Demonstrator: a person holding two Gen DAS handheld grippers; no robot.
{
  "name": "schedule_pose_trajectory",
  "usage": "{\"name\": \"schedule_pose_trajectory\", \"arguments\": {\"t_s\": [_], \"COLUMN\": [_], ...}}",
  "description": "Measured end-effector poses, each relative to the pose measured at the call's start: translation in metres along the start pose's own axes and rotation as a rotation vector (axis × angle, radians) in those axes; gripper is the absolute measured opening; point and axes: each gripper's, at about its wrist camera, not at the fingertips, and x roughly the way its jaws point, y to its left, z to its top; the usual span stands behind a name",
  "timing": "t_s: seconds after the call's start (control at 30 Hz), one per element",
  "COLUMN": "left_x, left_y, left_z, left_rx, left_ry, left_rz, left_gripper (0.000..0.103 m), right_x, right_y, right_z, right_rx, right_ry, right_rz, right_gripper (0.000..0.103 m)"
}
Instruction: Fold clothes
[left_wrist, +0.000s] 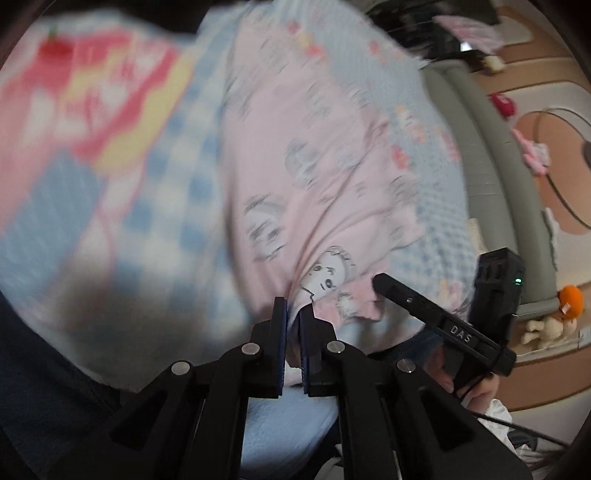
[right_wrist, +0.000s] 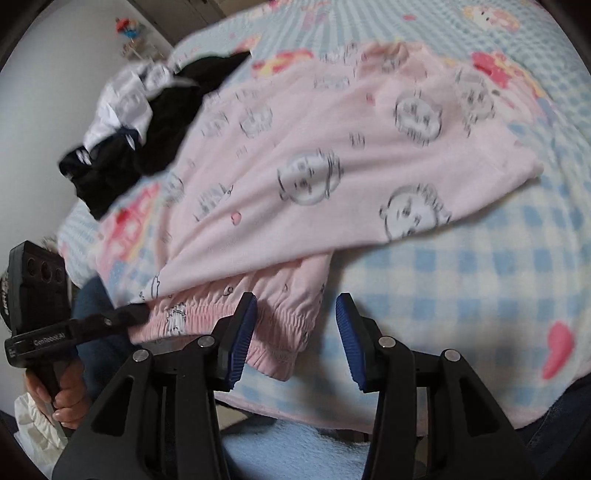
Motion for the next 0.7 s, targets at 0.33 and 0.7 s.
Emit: {"name": "schedule_pose_trajectory", "arguments": {"t_s": [0.33,0.7], "left_x": [-0.016,-0.007], "left_y": [-0.056,-0.040], "left_z": [0.009,0.010], "left_rx": [0.247,0.212], "left_ry": [-0.105,-0.088], "left_rz": [0.076,0.206], "left_gripper": [0.020,0.020], "right_x": [-0.025,-0.013], "right_y": [-0.005,-0.022], "right_z": [0.001,-0.006], "right_rx": [0.010,0.064], "right_ry": [-0.100,-0.045], "right_rz": [-0.023,-0.061], "right_gripper": [0.047,0.047]}}
